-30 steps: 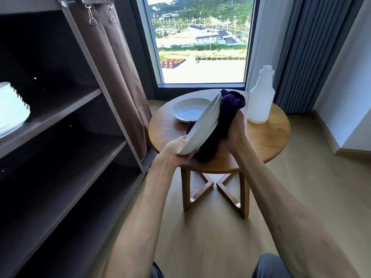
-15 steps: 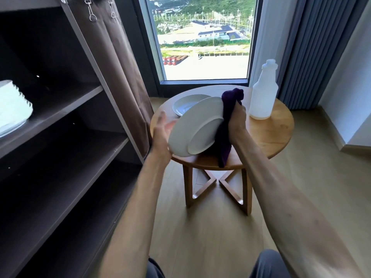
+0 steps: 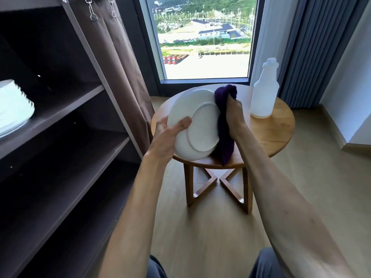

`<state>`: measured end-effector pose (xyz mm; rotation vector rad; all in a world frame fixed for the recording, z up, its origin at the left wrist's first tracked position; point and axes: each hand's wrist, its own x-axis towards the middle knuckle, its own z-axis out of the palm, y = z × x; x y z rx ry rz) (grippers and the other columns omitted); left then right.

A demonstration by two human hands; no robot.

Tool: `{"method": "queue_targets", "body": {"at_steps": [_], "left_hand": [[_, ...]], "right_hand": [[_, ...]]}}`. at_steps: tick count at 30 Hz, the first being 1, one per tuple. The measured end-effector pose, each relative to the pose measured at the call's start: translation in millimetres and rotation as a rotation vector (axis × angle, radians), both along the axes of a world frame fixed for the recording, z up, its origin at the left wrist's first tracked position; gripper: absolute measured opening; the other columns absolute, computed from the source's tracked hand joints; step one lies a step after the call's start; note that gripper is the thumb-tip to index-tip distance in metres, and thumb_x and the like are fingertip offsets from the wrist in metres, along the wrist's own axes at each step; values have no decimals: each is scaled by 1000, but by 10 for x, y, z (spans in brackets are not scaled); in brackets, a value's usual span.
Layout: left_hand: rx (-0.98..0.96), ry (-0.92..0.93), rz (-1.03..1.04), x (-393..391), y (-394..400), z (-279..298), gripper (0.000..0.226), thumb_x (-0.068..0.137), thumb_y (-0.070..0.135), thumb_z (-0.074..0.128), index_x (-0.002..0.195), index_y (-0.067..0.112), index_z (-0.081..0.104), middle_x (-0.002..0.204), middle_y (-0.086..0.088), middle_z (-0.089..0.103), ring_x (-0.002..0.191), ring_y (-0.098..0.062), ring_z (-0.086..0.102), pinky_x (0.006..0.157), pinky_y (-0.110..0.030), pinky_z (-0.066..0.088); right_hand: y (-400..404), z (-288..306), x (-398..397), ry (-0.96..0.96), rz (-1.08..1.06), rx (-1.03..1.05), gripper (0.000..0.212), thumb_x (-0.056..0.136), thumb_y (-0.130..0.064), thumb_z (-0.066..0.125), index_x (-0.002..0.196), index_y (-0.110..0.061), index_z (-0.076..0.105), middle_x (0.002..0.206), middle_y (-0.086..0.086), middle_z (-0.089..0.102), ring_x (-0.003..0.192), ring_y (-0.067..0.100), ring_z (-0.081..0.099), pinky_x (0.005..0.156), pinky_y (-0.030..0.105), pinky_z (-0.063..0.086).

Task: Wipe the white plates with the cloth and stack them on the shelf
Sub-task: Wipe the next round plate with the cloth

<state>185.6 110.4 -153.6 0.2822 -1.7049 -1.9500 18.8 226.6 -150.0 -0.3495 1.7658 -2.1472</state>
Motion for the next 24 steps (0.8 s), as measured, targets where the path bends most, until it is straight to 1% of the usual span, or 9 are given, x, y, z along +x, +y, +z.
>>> {"method": "queue_targets", "body": {"at_steps": [2, 4, 7, 9, 13, 15, 19, 21, 24], "left_hand": [[206, 91, 83, -53, 57, -26, 57, 78, 17, 81, 130, 4, 62, 116, -15, 72, 107, -34, 70, 82, -45, 61], [364, 155, 220, -148, 225, 5, 40, 84, 9, 78, 122, 9, 66, 108, -10, 74, 104, -32, 68, 79, -42, 60], [438, 160, 345, -309, 480, 89, 24, 90, 5, 74, 106, 22, 68, 95, 2, 76, 100, -27, 69, 93, -52, 59], [447, 188, 331, -364, 475, 102, 23, 90, 7, 74, 107, 22, 68, 99, -1, 76, 102, -30, 68, 99, -60, 54], [541, 171, -60, -275, 237, 66, 66, 83, 19, 64, 146, 5, 50, 133, -21, 61, 121, -39, 59, 107, -57, 49], [613, 136, -184, -227, 89, 68, 70, 84, 27, 60, 150, 7, 47, 138, -24, 57, 126, -42, 55, 109, -57, 46], [558, 122, -199, -222, -141, 10, 66, 93, 45, 51, 145, 5, 49, 126, -22, 66, 114, -39, 65, 98, -51, 56], [531, 124, -147, -229, -128, -4, 73, 90, 39, 62, 149, 0, 44, 127, -25, 64, 113, -40, 65, 93, -53, 57], [482, 129, -190, -252, -16, -24, 100, 77, 33, 82, 157, 0, 31, 147, -34, 42, 128, -48, 48, 106, -63, 46]], "right_hand": [[24, -118, 15, -51, 15, 38, 34, 101, -45, 48, 97, -14, 62, 84, 0, 60, 78, 15, 56, 67, 27, 44], [-13, -216, 97, -128, -15, -32, 32, 104, -42, 48, 103, -13, 61, 90, 2, 62, 84, 18, 59, 72, 28, 46], [-99, -278, 236, -231, -50, -167, 38, 97, -48, 57, 110, -13, 64, 95, 4, 66, 90, 22, 63, 78, 31, 49], [-82, -291, 320, -254, -84, -184, 30, 97, -42, 60, 109, -15, 65, 97, 5, 67, 90, 23, 64, 78, 32, 50], [58, -247, 276, -249, -156, -229, 27, 86, -38, 71, 97, -14, 69, 91, 6, 67, 85, 24, 63, 75, 32, 49], [142, -174, 195, -208, -91, -175, 39, 75, -43, 73, 97, -11, 72, 87, 6, 67, 82, 24, 64, 74, 35, 49], [271, -196, 115, -124, 56, 19, 44, 82, -43, 71, 105, -6, 72, 89, 11, 71, 85, 28, 67, 73, 35, 52], [259, -225, 148, -69, 41, 88, 47, 88, -46, 63, 112, -6, 70, 94, 8, 70, 91, 26, 66, 76, 33, 51], [170, -226, 299, 93, -89, 243, 55, 99, -48, 42, 130, -6, 58, 114, 8, 62, 105, 27, 56, 92, 36, 42]]}}
